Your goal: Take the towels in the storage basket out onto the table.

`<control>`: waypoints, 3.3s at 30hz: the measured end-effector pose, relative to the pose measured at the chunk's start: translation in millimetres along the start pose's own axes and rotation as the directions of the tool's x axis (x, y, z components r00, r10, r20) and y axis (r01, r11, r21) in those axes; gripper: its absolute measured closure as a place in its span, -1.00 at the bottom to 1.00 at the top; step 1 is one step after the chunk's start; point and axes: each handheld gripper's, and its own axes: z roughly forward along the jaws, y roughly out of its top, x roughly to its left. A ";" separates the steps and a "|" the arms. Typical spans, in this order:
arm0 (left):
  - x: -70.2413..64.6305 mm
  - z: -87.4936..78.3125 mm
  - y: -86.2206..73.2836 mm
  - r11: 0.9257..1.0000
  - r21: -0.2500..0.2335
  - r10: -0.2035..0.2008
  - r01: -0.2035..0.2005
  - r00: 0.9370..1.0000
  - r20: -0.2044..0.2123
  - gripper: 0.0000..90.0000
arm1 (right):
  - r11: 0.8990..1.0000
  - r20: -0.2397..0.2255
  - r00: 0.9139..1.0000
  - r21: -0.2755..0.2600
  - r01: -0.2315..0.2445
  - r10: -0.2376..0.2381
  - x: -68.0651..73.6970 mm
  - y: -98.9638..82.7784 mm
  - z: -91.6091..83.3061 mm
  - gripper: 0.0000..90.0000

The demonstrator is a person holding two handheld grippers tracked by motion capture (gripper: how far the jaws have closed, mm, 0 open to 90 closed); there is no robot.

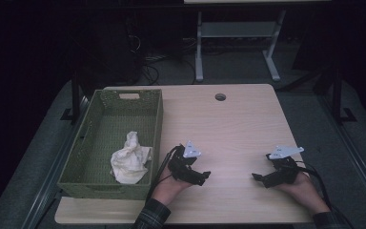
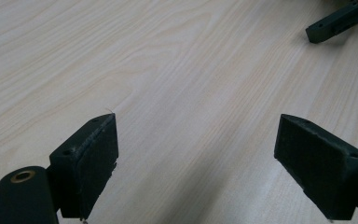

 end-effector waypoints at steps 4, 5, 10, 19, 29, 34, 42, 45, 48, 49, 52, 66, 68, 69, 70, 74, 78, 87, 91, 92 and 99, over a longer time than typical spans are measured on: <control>0.0 -3.4 2.4 1.000 -0.003 -0.004 0.003 1.000 -0.005 -0.71 | 1.000 0.000 1.000 0.000 0.000 0.000 0.0 0.0 0.0 -0.99; 0.4 -4.3 2.8 1.000 -0.006 -0.006 0.006 1.000 -0.006 -0.71 | 1.000 0.000 1.000 0.000 0.000 0.000 0.0 0.0 0.0 -0.99; 2.2 -9.4 5.1 1.000 -0.013 -0.016 0.016 1.000 -0.011 -0.71 | 1.000 0.000 1.000 0.001 -0.002 0.002 0.2 0.1 0.0 -0.99; 3.6 -13.7 9.3 0.999 -0.020 -0.028 0.028 1.000 0.006 -0.71 | 1.000 0.000 1.000 0.000 0.000 0.000 0.0 0.0 0.0 -0.99; 3.7 -18.0 16.5 0.999 -0.023 -0.028 0.029 0.999 0.020 -0.71 | 1.000 0.000 1.000 0.000 0.000 0.000 0.0 0.0 0.0 -0.99; 4.2 -21.2 20.9 0.999 -0.023 -0.028 0.029 0.999 0.029 -0.71 | 1.000 0.000 1.000 0.000 0.000 0.000 0.0 0.0 0.0 -0.99; 5.1 -25.5 26.6 0.999 -0.021 -0.023 0.023 0.999 0.038 -0.71 | 1.000 0.000 1.000 0.000 0.000 0.000 0.0 0.0 0.0 -0.99; 5.6 -27.5 29.8 0.999 -0.022 -0.025 0.026 0.999 0.043 -0.71 | 1.000 0.000 1.000 0.000 0.000 0.000 0.0 0.0 0.0 -0.99; 6.1 -29.4 33.7 1.000 -0.019 -0.018 0.019 0.999 0.045 -0.71 | 1.000 0.000 1.000 0.000 -0.001 0.001 0.0 0.0 0.0 -0.99; 6.1 -29.4 33.7 1.000 -0.019 -0.018 0.019 0.999 0.045 -0.71 | 1.000 0.000 1.000 0.000 -0.001 0.001 0.0 0.0 0.0 -0.99; 6.7 -31.7 37.1 1.000 -0.018 -0.017 0.018 0.999 0.048 -0.71 | 1.000 0.000 1.000 0.000 -0.001 0.001 0.0 0.0 0.0 -0.99; 11.9 -42.4 51.1 1.000 -0.016 0.005 -0.004 0.999 0.043 -0.71 | 1.000 0.001 1.000 -0.002 0.002 -0.002 -0.1 0.0 0.1 -0.99; 13.4 -44.1 53.3 1.000 -0.023 0.005 -0.004 0.999 0.044 -0.71 | 1.000 0.000 1.000 0.000 0.000 0.000 0.0 0.1 0.0 -0.99; 14.8 -46.2 55.3 1.000 -0.025 0.007 -0.006 0.999 0.043 -0.71 | 1.000 0.000 1.000 0.000 -0.001 0.001 0.1 0.0 0.1 -0.99; 15.5 -47.1 55.7 0.999 -0.035 0.007 -0.005 0.999 0.038 -0.71 | 1.000 0.000 1.000 0.001 -0.001 0.001 0.1 0.1 -0.1 -0.99; 19.4 -51.4 58.4 0.999 -0.032 0.012 -0.011 0.999 0.032 -0.71 | 1.000 0.002 1.000 0.003 -0.009 0.009 0.7 0.3 -0.1 -0.99; 23.0 -55.5 59.5 0.999 -0.028 0.018 -0.017 0.999 0.035 -0.71 | 1.000 0.003 1.000 0.003 -0.009 0.009 0.8 0.3 -0.1 -0.99; 32.4 -65.6 62.7 1.000 -0.016 0.021 -0.021 0.999 0.030 -0.71 | 1.000 0.003 1.000 0.003 -0.010 0.010 0.9 0.4 -0.1 -0.99; 35.2 -69.9 62.6 1.000 -0.020 0.019 -0.018 0.999 0.026 -0.71 | 1.000 0.003 1.000 0.003 -0.011 0.011 0.9 0.4 -0.1 -0.99; 36.8 -73.2 61.6 1.000 -0.026 0.012 -0.012 1.000 0.021 -0.71 | 1.000 0.004 1.000 0.002 -0.010 0.010 0.9 0.3 0.0 -0.99; 44.9 -84.6 57.2 1.000 -0.027 -0.005 0.004 1.000 -0.006 -0.71 | 1.000 0.004 1.000 0.003 -0.012 0.012 1.0 0.4 0.1 -0.99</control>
